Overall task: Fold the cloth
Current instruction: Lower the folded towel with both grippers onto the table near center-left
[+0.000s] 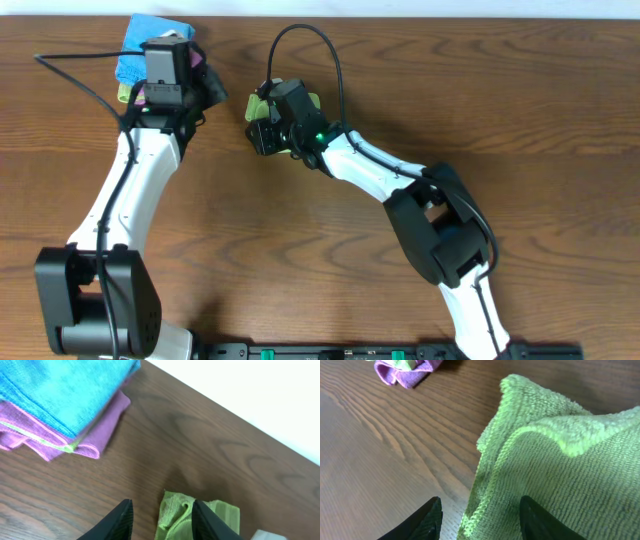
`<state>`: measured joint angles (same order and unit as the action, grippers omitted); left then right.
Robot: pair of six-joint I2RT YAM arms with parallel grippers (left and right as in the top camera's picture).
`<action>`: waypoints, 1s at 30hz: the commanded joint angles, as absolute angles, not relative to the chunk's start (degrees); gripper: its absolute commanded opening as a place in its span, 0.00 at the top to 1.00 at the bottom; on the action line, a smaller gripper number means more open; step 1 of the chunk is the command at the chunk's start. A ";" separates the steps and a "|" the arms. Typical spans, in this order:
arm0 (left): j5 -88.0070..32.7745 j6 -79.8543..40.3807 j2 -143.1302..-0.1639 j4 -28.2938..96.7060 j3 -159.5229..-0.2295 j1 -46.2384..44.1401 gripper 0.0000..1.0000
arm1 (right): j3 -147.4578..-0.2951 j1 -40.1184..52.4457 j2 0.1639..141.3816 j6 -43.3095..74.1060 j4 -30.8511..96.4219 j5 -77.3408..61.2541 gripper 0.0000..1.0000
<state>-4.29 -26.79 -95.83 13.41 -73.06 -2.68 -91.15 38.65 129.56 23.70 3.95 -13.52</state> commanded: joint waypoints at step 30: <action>-7.49 -26.37 -91.68 14.94 -74.22 1.61 0.10 | -92.64 37.67 120.53 23.05 6.92 -8.95 0.01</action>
